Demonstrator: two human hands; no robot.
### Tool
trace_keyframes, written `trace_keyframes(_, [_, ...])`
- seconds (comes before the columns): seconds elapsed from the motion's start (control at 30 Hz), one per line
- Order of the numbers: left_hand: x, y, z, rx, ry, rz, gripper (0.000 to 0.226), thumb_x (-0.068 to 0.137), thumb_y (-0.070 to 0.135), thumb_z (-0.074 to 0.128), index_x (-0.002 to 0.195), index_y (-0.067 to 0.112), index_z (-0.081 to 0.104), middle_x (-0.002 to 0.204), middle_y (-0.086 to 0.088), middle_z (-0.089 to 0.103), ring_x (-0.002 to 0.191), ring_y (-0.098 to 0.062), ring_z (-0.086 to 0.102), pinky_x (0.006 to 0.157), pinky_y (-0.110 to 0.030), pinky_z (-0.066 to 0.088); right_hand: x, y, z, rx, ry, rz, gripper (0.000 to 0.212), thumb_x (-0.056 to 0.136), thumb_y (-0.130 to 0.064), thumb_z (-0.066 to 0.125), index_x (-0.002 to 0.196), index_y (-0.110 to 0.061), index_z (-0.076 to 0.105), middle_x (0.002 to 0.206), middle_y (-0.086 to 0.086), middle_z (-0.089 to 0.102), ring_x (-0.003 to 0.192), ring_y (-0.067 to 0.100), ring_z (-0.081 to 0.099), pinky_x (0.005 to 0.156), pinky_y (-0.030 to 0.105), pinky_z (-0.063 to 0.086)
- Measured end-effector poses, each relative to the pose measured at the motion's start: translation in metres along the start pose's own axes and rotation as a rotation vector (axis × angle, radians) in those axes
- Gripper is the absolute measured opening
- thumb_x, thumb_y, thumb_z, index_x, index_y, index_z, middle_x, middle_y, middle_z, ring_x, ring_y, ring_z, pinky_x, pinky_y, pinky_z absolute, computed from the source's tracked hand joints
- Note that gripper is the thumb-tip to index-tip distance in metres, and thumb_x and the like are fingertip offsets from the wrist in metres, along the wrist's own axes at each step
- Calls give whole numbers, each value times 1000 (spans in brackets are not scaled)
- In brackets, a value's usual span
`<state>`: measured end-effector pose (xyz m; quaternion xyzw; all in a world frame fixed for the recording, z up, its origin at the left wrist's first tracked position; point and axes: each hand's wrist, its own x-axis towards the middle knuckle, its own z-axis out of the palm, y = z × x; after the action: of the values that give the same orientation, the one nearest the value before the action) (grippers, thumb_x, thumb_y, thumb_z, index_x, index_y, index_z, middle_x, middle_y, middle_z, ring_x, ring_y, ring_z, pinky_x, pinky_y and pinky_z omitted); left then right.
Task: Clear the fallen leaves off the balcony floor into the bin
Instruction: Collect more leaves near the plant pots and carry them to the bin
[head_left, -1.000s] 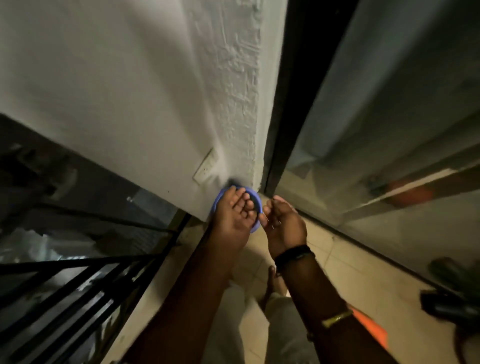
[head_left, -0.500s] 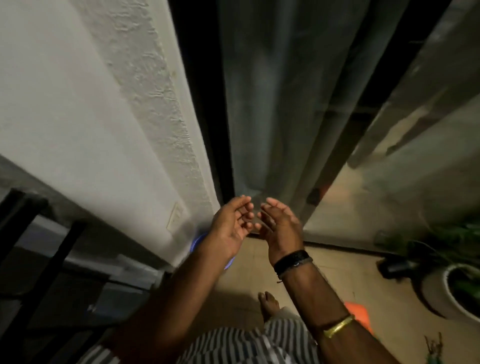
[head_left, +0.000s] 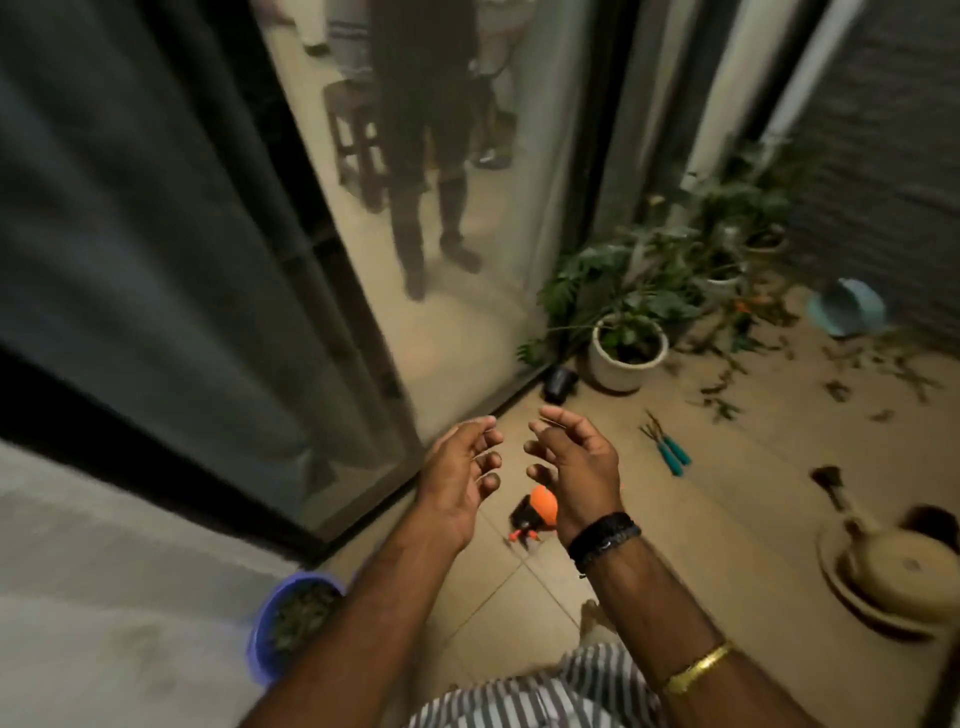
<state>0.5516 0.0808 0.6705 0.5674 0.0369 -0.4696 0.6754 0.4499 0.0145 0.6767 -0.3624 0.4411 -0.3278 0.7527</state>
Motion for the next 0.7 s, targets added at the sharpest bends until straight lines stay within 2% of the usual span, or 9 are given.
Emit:
trace_keyframes(0.23, [17, -64, 155, 103, -211, -178, 12, 89, 16, 62, 101, 14, 62, 80, -2, 62, 48, -10, 43, 37, -18, 24, 32, -73, -144, 147, 324, -104, 18, 89, -3, 67, 103, -15, 70, 89, 7, 68, 63, 14, 58, 45, 23, 40])
trace_keyframes(0.37, [34, -107, 255, 138, -310, -267, 9, 90, 17, 61, 97, 14, 64, 80, -2, 62, 47, -9, 40, 34, -17, 21, 60, -120, -230, 170, 435, -118, 17, 91, -2, 64, 102, -14, 68, 88, 6, 70, 58, 13, 56, 44, 22, 37])
trace_keyframes(0.7, [106, -182, 458, 172, -322, -428, 10, 93, 15, 55, 100, 13, 62, 74, -3, 61, 43, -9, 39, 33, -17, 20, 174, -221, -392, 213, 582, -88, 16, 92, -3, 62, 103, -14, 67, 87, 6, 69, 59, 13, 57, 45, 22, 43])
